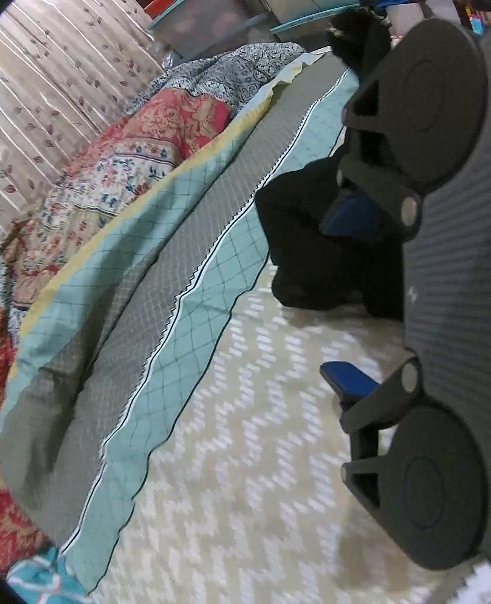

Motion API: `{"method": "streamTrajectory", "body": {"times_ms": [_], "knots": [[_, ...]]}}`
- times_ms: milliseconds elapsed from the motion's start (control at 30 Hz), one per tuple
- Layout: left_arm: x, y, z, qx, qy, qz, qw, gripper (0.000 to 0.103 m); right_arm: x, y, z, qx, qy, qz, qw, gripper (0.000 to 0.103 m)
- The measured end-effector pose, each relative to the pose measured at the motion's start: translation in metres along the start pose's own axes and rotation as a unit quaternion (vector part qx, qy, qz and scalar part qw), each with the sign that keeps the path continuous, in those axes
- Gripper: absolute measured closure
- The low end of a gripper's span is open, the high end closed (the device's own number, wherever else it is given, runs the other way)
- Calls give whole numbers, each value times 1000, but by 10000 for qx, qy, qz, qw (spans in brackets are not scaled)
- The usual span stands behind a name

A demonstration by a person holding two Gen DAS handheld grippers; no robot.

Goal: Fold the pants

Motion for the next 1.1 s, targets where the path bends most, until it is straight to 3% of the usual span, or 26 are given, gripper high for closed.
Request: {"method": "streamTrajectory", "body": {"times_ms": [67, 133, 200, 267, 300, 333, 400, 500, 533, 600, 667, 733, 833, 867, 933, 967, 1033, 1100], "knots": [[17, 2, 0, -83, -145, 62, 9998, 25, 0, 36, -27, 157, 346, 545, 9978, 101], [31, 8, 4, -179, -295, 191, 9992, 25, 3, 57, -31, 107, 377, 1044, 9938, 100], [46, 13, 12, -211, -455, 240, 9985, 27, 5, 57, -15, 110, 54, 837, 9964, 96], [58, 19, 20, -77, -510, 218, 9984, 59, 13, 48, 7, -242, -237, 737, 9967, 95], [61, 24, 25, 35, -570, 243, 9981, 82, 26, 41, 18, -377, -419, 662, 9962, 89], [61, 29, 27, 100, -559, 245, 9981, 85, 36, 38, 31, -422, -665, 570, 9953, 84], [42, 36, 19, 265, -200, 251, 9991, 87, 48, 33, 61, -419, -1050, 566, 9920, 49], [-19, 34, -10, 234, 680, 510, 9961, 88, 66, 35, 89, -753, -1310, 841, 9849, 48], [-44, 27, -19, 155, 1010, 568, 9931, 88, 72, 44, 98, -581, -1438, 984, 9830, 47], [-91, 4, -29, -77, 1545, 612, 9861, 88, 75, 65, 108, 232, -1608, 1145, 9800, 47], [-117, -26, -25, -266, 1801, 337, 9827, 88, 74, 80, 115, 1102, -1457, 1252, 9752, 47], [-120, -56, -13, -465, 1661, 36, 9850, 88, 69, 86, 118, 1608, -1207, 1229, 9718, 45], [-99, -89, 12, -956, 1124, -335, 9885, 87, 69, 85, 118, 2001, -1190, 1188, 9652, 46], [-90, -94, 19, -1045, 936, -477, 9890, 86, 71, 84, 119, 2280, -1279, 1122, 9587, 53], [-75, -107, 32, -1215, 603, -818, 9874, 76, 79, 79, 125, 2728, -1583, 846, 9452, 81], [-71, -109, 35, -1288, 559, -826, 9866, 73, 79, 76, 125, 2718, -1656, 842, 9442, 96], [-72, -108, 33, -1374, 610, -710, 9861, 58, 74, 71, 113, 2510, -1516, 815, 9525, 97], [-75, -107, 25, -1320, 728, -680, 9862, 45, 61, 64, 91, 2575, -1424, 501, 9544, 98]]}}
Point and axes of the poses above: each gripper's, at about its wrist camera, not at the fingertips, and x roughly the way its jaws point, y to its right, z to its underside, the point moved 9 cm from there along x, roughly the way its jaws point, and after that the axes turned 8 degrees about y, right-handed, at the moved point
